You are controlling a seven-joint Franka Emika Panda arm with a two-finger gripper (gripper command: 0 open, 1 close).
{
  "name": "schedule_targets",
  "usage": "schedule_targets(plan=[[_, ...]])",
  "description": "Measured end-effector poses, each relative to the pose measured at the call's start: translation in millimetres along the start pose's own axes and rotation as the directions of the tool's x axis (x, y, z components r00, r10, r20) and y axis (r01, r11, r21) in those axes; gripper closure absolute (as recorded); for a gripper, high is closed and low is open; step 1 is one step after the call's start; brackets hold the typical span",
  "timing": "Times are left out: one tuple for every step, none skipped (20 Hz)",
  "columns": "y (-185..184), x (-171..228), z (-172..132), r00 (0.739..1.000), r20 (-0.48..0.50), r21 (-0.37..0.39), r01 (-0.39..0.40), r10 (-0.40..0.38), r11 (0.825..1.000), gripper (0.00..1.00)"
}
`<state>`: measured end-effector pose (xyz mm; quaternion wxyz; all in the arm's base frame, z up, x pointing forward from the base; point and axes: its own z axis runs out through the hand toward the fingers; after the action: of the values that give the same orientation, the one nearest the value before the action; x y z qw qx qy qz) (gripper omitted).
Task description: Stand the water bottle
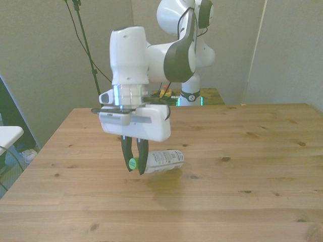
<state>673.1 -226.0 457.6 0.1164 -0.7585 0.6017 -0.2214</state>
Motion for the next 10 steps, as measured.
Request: schedule_targets(plan=[[-2, -10, -9, 0.999, -0.035, 0.028, 0.030, -0.029, 0.999, 1.00], [-3, -20, -18, 0.996, -0.071, 0.054, 0.059, -0.056, 0.997, 1.00], [-2, -31, -25, 0.991, -0.109, 0.079, 0.088, -0.079, 0.993, 1.00], [0, -41, -30, 0.985, -0.142, 0.100, 0.110, -0.095, 0.989, 1.00], [3, -53, -36, 0.977, -0.178, 0.122, 0.137, -0.114, 0.983, 1.00], [6, -65, -40, 0.968, -0.215, 0.144, 0.164, -0.131, 0.976, 1.00], [12, -77, -43, 0.959, -0.245, 0.162, 0.188, -0.146, 0.969, 1.00], [19, -89, -46, 0.950, -0.270, 0.180, 0.208, -0.155, 0.961, 1.00], [24, -98, -48, 0.943, -0.289, 0.192, 0.223, -0.163, 0.956, 1.00], [27, -103, -50, 0.936, -0.310, 0.204, 0.237, -0.167, 0.950, 1.00]])
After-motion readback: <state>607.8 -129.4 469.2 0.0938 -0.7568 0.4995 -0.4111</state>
